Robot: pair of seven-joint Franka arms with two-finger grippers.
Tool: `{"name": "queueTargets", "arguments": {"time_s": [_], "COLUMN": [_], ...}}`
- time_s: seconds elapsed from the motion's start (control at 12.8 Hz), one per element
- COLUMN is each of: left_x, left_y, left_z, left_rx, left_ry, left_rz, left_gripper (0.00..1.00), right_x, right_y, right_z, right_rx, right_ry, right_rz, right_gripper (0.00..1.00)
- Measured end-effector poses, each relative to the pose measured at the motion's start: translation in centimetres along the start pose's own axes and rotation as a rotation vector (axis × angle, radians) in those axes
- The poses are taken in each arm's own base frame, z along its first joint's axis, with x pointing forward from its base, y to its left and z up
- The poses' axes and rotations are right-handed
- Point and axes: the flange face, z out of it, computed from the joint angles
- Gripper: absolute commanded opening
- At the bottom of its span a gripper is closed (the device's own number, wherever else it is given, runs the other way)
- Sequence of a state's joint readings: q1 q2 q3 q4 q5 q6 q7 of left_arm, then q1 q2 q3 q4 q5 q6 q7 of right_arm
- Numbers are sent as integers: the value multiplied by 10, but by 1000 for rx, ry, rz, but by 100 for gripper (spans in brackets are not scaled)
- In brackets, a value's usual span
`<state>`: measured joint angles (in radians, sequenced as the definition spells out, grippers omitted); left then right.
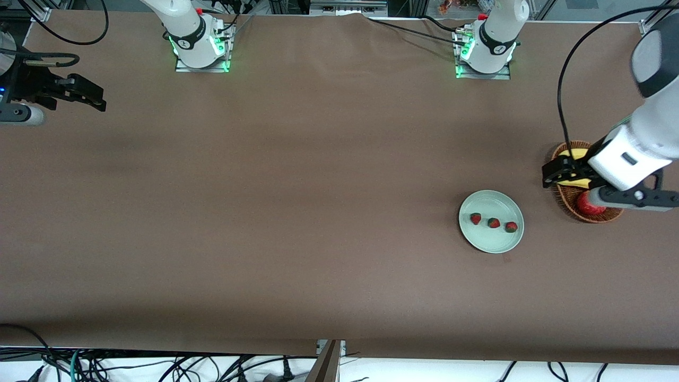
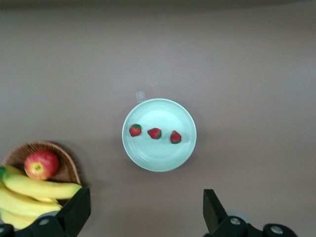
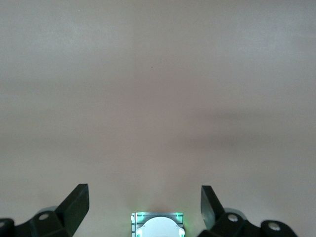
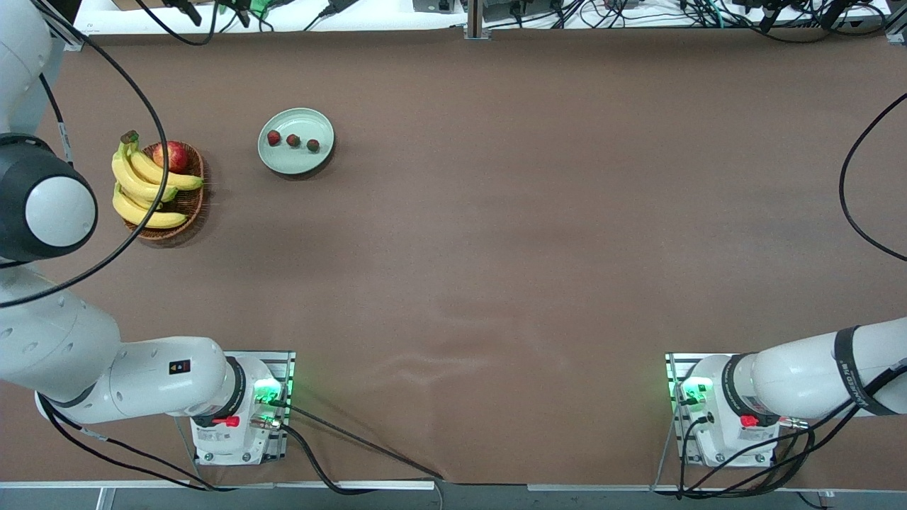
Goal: Collect all strawberries into plate
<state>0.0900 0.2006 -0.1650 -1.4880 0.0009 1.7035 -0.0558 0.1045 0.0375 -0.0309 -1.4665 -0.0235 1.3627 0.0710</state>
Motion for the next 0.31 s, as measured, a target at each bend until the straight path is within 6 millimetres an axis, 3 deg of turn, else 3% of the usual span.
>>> {"name": "queueTargets", "arguments": {"time_s": [0.31], "left_x": [-26], "left_y": [-3], "left_z": [5], "left_rx": [1], "left_ry": [2], "left_rz": [-30], "left_gripper": [100], "right_x": [0], "right_y": [0], "right_z": [0], "right_rx": [1], "right_ry": [0], "right_rz": [0], "right_gripper": [100]}}
